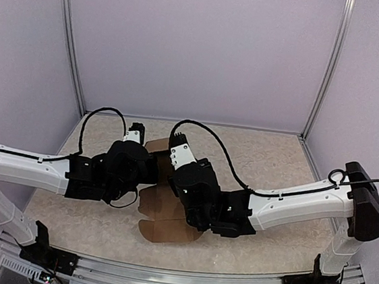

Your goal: Fold the paper box

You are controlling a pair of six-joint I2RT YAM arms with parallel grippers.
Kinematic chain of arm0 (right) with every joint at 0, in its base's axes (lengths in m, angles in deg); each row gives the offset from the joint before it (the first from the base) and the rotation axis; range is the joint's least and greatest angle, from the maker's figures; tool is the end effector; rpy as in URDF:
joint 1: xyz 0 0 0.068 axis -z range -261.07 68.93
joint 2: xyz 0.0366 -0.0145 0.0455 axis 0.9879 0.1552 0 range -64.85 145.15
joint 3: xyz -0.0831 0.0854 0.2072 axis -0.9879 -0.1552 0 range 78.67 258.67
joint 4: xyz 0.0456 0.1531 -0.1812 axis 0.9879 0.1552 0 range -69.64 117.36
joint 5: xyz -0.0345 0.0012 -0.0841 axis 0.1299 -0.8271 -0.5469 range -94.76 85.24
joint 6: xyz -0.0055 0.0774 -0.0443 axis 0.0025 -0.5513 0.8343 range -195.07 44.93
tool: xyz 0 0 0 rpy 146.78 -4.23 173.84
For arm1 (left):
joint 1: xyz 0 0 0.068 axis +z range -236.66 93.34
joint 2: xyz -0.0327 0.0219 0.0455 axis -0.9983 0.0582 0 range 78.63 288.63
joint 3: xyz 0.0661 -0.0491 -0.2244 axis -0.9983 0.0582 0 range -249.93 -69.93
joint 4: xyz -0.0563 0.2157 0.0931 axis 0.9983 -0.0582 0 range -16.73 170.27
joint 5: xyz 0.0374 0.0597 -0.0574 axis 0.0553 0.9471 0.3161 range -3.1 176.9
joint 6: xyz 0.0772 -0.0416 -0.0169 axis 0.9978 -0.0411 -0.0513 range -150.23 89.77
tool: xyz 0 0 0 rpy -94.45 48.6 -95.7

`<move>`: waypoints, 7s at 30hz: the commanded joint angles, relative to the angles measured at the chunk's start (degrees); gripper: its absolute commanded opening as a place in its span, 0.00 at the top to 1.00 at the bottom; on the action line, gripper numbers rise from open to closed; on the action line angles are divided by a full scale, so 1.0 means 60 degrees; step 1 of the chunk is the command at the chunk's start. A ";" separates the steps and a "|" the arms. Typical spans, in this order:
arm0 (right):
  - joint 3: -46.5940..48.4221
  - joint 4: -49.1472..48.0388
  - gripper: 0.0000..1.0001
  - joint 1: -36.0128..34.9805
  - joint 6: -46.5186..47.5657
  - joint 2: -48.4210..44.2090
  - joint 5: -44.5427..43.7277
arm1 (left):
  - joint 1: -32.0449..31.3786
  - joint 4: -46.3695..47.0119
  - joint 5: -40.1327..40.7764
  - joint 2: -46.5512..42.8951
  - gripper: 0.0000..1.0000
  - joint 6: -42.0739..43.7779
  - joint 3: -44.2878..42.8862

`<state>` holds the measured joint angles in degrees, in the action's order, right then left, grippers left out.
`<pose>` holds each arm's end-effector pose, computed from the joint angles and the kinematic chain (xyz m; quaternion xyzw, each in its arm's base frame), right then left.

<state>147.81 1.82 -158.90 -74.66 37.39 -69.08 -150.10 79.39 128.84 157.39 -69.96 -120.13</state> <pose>0.1532 0.3697 0.2381 -0.1698 0.7250 -0.0046 0.6674 0.1891 -0.2593 0.2183 -0.0109 0.8262 -0.1768 0.5347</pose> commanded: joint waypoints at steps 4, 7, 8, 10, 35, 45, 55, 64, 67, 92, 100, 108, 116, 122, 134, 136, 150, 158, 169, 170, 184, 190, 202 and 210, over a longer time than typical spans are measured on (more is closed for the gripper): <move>0.0183 -0.0495 1.00 -0.0485 0.0356 0.0073 0.0785 | -0.0128 0.0177 -0.0562 -0.0025 0.76 0.0117 -0.0261; 0.0158 -0.0498 1.00 -0.0492 0.0439 0.0055 0.0744 | -0.0134 0.0177 -0.0544 -0.0136 0.68 0.0132 -0.0181; 0.0146 -0.0502 1.00 -0.0483 0.0456 0.0065 0.0743 | -0.0135 0.0177 -0.0538 -0.0187 0.67 0.0144 -0.0155; 0.0156 -0.0527 1.00 -0.0467 0.0519 0.0115 0.0683 | -0.0137 0.0184 -0.0564 -0.0256 0.62 0.0181 -0.0097; -0.1697 -0.0795 1.00 0.1833 -0.0045 -0.0775 0.3836 | -0.0061 -0.0036 -0.2084 -0.3364 0.13 0.1665 0.2351; -0.3898 -0.3236 1.00 0.3070 -0.0171 -0.1020 0.8226 | 0.0804 -0.0219 -0.3198 -0.4191 0.01 0.2889 0.2384; -0.4830 -0.5619 1.00 0.3529 0.0236 0.0126 1.1670 | 0.1588 0.0382 -0.4491 -0.3214 0.07 0.3361 0.1477; -0.5147 -0.7653 1.00 0.3528 -0.0053 0.1519 1.1887 | 0.1679 0.1100 -0.5800 -0.1695 0.66 0.3609 0.0606; -0.5269 -0.8195 1.00 0.3534 -0.0295 0.1856 1.1812 | 0.1720 0.1404 -0.6324 -0.1183 0.95 0.3457 0.0451; -0.5601 -1.0475 1.00 0.3537 -0.0178 0.3678 1.1196 | 0.1363 0.1537 -0.7494 0.1873 1.00 0.2675 -0.0022; -0.5648 -1.0591 1.00 0.3530 -0.0175 0.3760 1.1217 | 0.1145 0.1322 -0.7416 0.2358 1.00 0.2624 -0.0245; -0.5531 -1.0605 0.84 0.3511 -0.0196 0.3783 1.1116 | 0.1085 0.1308 -0.7457 0.2572 1.00 0.2504 -0.0382; -0.5269 -1.0670 0.79 0.3436 -0.0197 0.3931 1.0881 | 0.1081 0.1254 -0.7436 0.2593 1.00 0.2512 -0.0446; -0.4940 -1.0780 0.79 0.3339 -0.0201 0.4058 1.0439 | 0.1068 0.1246 -0.7484 0.2675 1.00 0.2461 -0.0453; -0.4497 -1.0841 0.80 0.3244 -0.0269 0.4273 1.0174 | 0.1070 0.1220 -0.7443 0.2649 1.00 0.2476 -0.0440; -0.4472 -1.0882 0.93 0.3228 -0.0299 0.4301 1.0146 | 0.1067 0.1219 -0.7436 0.2660 1.00 0.2475 -0.0425; -0.4493 -1.0926 1.00 0.3039 -0.0170 0.4240 0.9880 | 0.1081 0.1239 -0.7387 0.2638 1.00 0.2444 -0.0339; -0.4522 -1.1003 0.79 0.3021 -0.0172 0.3880 0.9829 | 0.1096 0.1221 -0.7393 0.2662 1.00 0.2446 -0.0344; -0.4500 -1.1116 0.76 0.3022 0.0037 0.3576 0.9488 | 0.1110 0.1198 -0.7437 0.2677 1.00 0.2461 -0.0409; -0.4483 -1.1098 0.75 0.3022 0.0123 0.3568 0.9487 | 0.1103 0.1194 -0.7442 0.2679 1.00 0.2459 -0.0418; -0.4165 -1.0929 1.00 0.3011 0.0096 0.3894 0.9675 | 0.1096 0.1192 -0.7429 0.2617 1.00 0.2417 -0.0336; -0.4179 -1.0921 1.00 0.2949 0.0268 0.3863 0.9748 | 0.1114 0.1195 -0.7399 0.2606 1.00 0.2417 -0.0336; -0.4733 -1.0818 0.72 0.2951 0.0198 0.3424 0.9712 | 0.1231 0.1187 -0.7180 0.2577 1.00 0.2318 -0.0185; -0.5695 -1.0265 0.55 0.2951 -0.0048 0.2191 0.9748 | 0.1329 0.1167 -0.7051 0.2496 1.00 0.2300 -0.0145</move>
<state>116.53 -56.61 -140.69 -73.96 55.92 -11.00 -142.69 87.78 85.38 172.30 -55.77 -121.75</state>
